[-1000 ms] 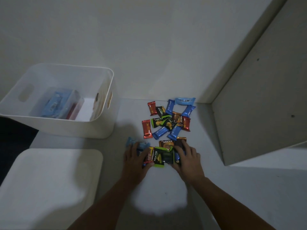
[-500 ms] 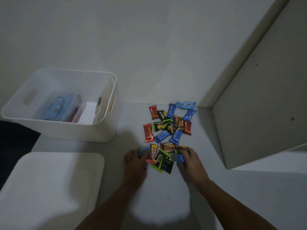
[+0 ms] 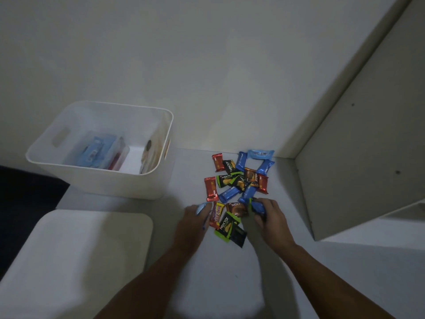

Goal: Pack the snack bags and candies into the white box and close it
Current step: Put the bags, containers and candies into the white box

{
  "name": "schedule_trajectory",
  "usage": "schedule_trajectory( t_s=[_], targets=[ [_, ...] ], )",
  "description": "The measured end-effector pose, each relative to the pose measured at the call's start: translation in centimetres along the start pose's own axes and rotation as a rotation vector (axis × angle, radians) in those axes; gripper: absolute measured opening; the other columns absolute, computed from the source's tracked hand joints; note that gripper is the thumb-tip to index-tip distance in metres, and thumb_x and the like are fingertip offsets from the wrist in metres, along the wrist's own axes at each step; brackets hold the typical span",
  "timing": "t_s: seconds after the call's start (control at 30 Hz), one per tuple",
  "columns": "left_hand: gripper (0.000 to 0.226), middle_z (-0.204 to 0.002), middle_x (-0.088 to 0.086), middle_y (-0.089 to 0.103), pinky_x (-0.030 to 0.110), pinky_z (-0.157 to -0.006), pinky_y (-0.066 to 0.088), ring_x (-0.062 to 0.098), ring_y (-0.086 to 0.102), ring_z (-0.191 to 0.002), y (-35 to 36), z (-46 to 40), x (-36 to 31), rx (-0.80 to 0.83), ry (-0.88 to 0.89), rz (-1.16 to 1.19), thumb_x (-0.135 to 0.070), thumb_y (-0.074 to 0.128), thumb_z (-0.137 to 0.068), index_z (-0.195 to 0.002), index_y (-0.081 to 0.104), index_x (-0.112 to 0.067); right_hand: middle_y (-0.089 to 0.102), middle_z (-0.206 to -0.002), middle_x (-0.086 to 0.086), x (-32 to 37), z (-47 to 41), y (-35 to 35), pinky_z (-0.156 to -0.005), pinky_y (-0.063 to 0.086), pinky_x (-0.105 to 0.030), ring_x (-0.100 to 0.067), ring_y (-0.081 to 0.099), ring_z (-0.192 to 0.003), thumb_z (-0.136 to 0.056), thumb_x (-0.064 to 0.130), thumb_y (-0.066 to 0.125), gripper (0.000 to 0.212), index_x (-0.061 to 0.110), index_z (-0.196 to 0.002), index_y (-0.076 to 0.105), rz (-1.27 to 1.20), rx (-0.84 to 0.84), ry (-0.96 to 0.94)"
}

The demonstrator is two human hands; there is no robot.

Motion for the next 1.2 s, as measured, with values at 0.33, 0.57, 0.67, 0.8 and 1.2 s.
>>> schedule_trajectory(
  t_s=[0.33, 0.57, 0.67, 0.8, 1.2],
  targets=[
    [0.040, -0.097, 0.013, 0.060, 0.034, -0.070, 0.054, 0.029, 0.060, -0.088, -15.1, -8.8, -0.6, -0.357, 0.075, 0.066, -0.030, 0.047, -0.091, -0.130, 0.051, -0.020, 0.058, -0.104, -0.007, 14.8, -8.4, -4.0, -0.075, 0.037, -0.023, -0.018, 0.054, -0.091, -0.085, 0.005, 0.060, 0.030, 0.014, -0.113, 0.058, -0.125, -0.065, -0.233],
    [0.039, -0.108, 0.016, 0.060, 0.039, -0.086, 0.049, 0.032, 0.057, -0.100, -24.5, -10.6, 7.3, -0.379, -0.227, 0.087, -0.024, 0.053, -0.095, -0.134, 0.052, -0.020, 0.062, -0.102, -0.013, 27.1, -13.2, -1.6, -0.074, 0.039, -0.026, -0.026, 0.058, -0.089, -0.081, 0.008, 0.064, 0.030, 0.011, -0.111, 0.059, -0.146, 0.024, -0.386],
    [0.037, -0.110, 0.019, 0.065, 0.041, -0.090, 0.049, 0.035, 0.060, -0.102, -25.8, -10.5, 11.7, -0.268, -0.388, 0.151, -0.023, 0.057, -0.092, -0.129, 0.057, -0.017, 0.062, -0.106, -0.009, 30.9, -14.4, 1.5, -0.075, 0.039, -0.023, -0.024, 0.058, -0.092, -0.084, 0.011, 0.063, 0.032, 0.011, -0.116, 0.058, -0.150, 0.123, -0.344],
    [0.037, -0.122, 0.015, 0.065, 0.035, -0.100, 0.045, 0.031, 0.060, -0.112, -25.9, -10.2, 15.2, -0.139, -0.546, 0.263, -0.020, 0.059, -0.091, -0.127, 0.060, -0.011, 0.064, -0.104, -0.011, 33.2, -15.9, 6.2, -0.078, 0.050, -0.031, -0.026, 0.061, -0.091, -0.087, 0.011, 0.060, 0.027, 0.009, -0.114, 0.058, -0.204, 0.241, -0.193],
    [0.052, -0.148, 0.010, 0.044, 0.032, -0.111, 0.032, 0.027, 0.045, -0.132, -25.8, -10.5, 17.2, -0.008, -0.694, 0.435, -0.035, 0.048, -0.096, -0.143, 0.042, -0.014, 0.060, -0.102, -0.011, 32.1, -19.1, 9.7, -0.089, 0.055, -0.042, -0.026, 0.063, -0.090, -0.090, 0.015, 0.056, 0.042, 0.008, -0.131, 0.049, -0.291, 0.210, 0.100]
  ],
)
Point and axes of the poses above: each hand's wrist, its own z-axis away from the middle knuckle, its own y-axis out of the palm, x = y × z, the point moved 3 cm from there along -z, towards the middle knuckle
